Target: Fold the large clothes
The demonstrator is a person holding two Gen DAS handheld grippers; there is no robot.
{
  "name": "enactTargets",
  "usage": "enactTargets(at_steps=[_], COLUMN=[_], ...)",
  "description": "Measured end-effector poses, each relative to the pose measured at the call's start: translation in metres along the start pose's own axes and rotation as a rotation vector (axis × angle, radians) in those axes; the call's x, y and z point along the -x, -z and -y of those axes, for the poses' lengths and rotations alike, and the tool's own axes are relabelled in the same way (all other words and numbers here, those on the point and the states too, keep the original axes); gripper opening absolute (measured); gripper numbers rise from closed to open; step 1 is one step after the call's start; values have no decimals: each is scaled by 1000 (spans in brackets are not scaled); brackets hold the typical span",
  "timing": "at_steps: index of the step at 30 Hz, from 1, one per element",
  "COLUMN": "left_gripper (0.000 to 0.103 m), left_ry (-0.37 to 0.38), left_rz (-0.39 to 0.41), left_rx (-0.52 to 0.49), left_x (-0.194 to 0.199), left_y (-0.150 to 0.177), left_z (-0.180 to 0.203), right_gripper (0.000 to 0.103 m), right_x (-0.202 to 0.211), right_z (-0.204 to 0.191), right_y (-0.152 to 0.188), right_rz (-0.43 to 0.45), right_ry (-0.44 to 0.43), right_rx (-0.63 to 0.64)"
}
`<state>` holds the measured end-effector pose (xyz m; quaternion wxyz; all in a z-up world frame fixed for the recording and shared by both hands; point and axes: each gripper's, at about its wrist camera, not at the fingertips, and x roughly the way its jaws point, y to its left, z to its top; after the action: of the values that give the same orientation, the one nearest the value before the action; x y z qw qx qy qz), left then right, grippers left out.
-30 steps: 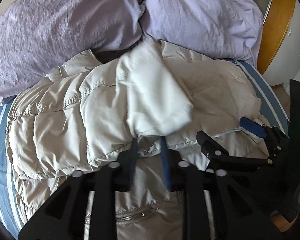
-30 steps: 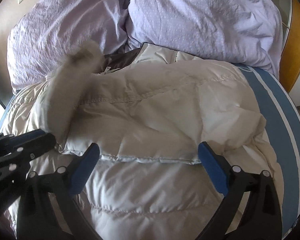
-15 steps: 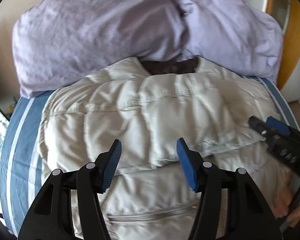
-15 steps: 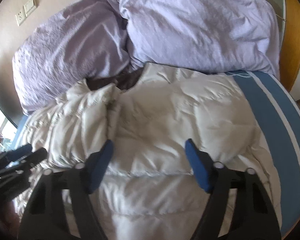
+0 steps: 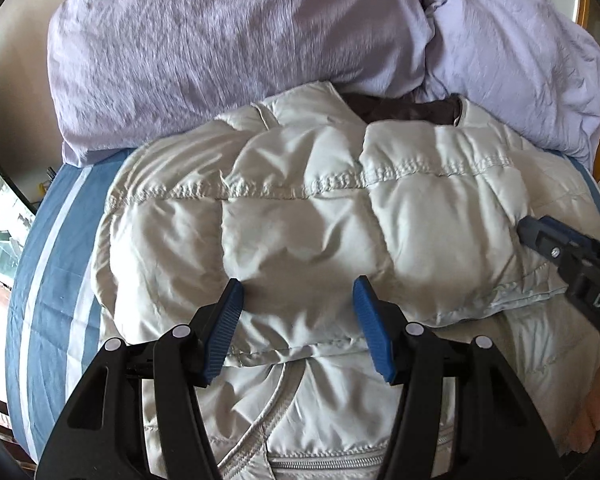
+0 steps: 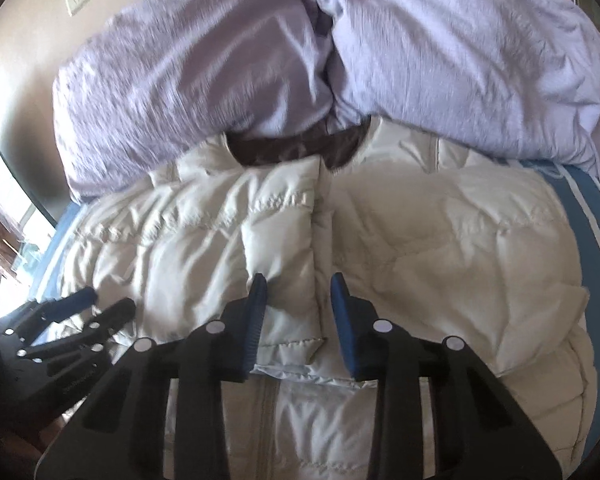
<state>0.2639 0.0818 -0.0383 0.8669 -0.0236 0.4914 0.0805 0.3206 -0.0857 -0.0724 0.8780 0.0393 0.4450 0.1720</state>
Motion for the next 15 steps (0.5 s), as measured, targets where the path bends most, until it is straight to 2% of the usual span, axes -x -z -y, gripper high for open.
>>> enactTargets(at_steps=[4, 15], left_gripper=[59, 60], left_ry=[4, 36], left_rz=[-25, -42], left_rx=[-2, 11], left_x=[-11, -28], left_y=[3, 8], left_z=[0, -3], right_gripper=[33, 33], right_x=[-19, -36], right_z=[4, 9], right_y=[10, 27], right_rz=[-68, -81], right_ry=[19, 31], right_rx=[-14, -37])
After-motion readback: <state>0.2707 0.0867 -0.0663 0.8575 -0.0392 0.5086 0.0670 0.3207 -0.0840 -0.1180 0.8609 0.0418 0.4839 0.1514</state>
